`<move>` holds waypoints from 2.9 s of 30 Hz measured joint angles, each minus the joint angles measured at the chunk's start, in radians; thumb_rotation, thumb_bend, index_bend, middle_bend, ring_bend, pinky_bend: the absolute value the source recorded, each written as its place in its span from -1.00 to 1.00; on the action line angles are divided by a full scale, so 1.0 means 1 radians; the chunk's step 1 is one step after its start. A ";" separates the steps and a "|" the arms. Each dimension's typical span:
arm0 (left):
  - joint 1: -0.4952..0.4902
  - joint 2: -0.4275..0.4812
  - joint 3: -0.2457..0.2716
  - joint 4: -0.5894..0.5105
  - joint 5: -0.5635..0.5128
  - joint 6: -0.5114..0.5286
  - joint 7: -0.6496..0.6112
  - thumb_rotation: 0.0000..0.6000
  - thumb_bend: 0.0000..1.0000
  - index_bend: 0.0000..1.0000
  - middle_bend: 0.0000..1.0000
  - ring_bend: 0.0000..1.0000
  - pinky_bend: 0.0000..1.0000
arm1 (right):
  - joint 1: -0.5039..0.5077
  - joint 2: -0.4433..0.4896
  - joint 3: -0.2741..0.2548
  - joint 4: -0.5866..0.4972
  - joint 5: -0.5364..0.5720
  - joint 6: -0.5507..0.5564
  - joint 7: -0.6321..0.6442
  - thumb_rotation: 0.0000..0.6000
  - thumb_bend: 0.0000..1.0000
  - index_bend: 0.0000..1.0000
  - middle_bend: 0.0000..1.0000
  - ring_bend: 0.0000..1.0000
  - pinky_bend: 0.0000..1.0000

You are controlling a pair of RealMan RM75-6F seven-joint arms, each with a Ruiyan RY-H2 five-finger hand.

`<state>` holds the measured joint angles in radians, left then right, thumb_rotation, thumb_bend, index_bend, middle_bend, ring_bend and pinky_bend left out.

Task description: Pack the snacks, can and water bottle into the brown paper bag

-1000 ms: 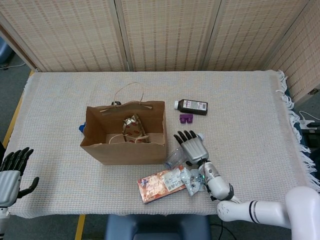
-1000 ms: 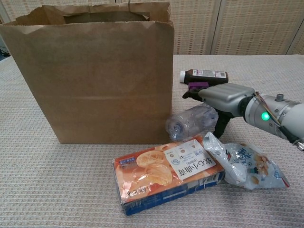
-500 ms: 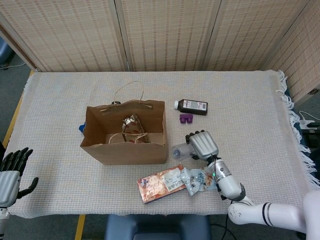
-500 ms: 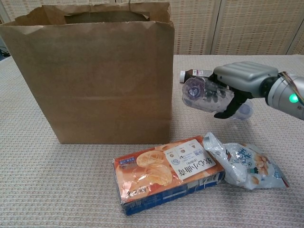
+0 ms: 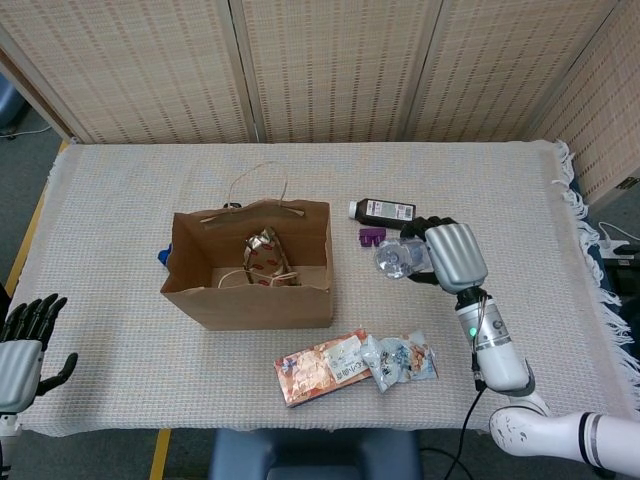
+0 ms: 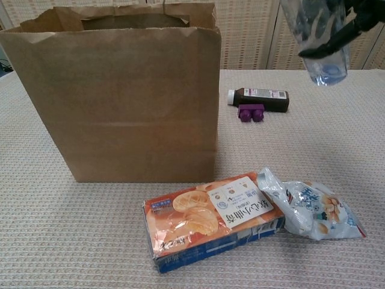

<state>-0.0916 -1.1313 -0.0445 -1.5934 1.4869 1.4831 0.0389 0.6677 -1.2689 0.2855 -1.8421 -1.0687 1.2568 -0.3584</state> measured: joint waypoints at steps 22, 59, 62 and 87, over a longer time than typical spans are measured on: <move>-0.001 0.002 0.000 0.002 0.000 -0.003 -0.015 1.00 -0.28 -0.91 -1.00 -1.00 -1.00 | 0.271 -0.410 0.240 -0.020 -0.092 0.258 -0.174 1.00 -0.40 0.55 0.32 0.32 0.64; 0.005 0.004 0.003 0.006 0.004 0.003 -0.031 1.00 -0.28 -0.91 -1.00 -1.00 -1.00 | 0.296 -0.475 0.252 -0.004 0.142 0.171 -0.341 1.00 -0.52 -1.00 -0.79 -0.97 -0.61; 0.005 0.003 0.003 0.006 0.003 0.004 -0.030 1.00 -0.28 -0.91 -1.00 -1.00 -1.00 | 0.289 -0.465 0.253 -0.016 0.145 0.170 -0.336 1.00 -0.52 -1.00 -0.79 -0.97 -0.61; 0.002 -0.009 -0.007 -0.011 -0.014 0.004 0.039 1.00 -0.28 -0.91 -1.00 -1.00 -1.00 | -0.084 0.315 -0.206 -0.301 0.067 -0.197 -0.238 1.00 -0.83 -1.00 -0.92 -1.00 -0.81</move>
<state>-0.0900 -1.1402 -0.0518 -1.6040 1.4731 1.4871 0.0775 0.5841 -0.9541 0.0798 -2.1433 -1.0021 1.0598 -0.5960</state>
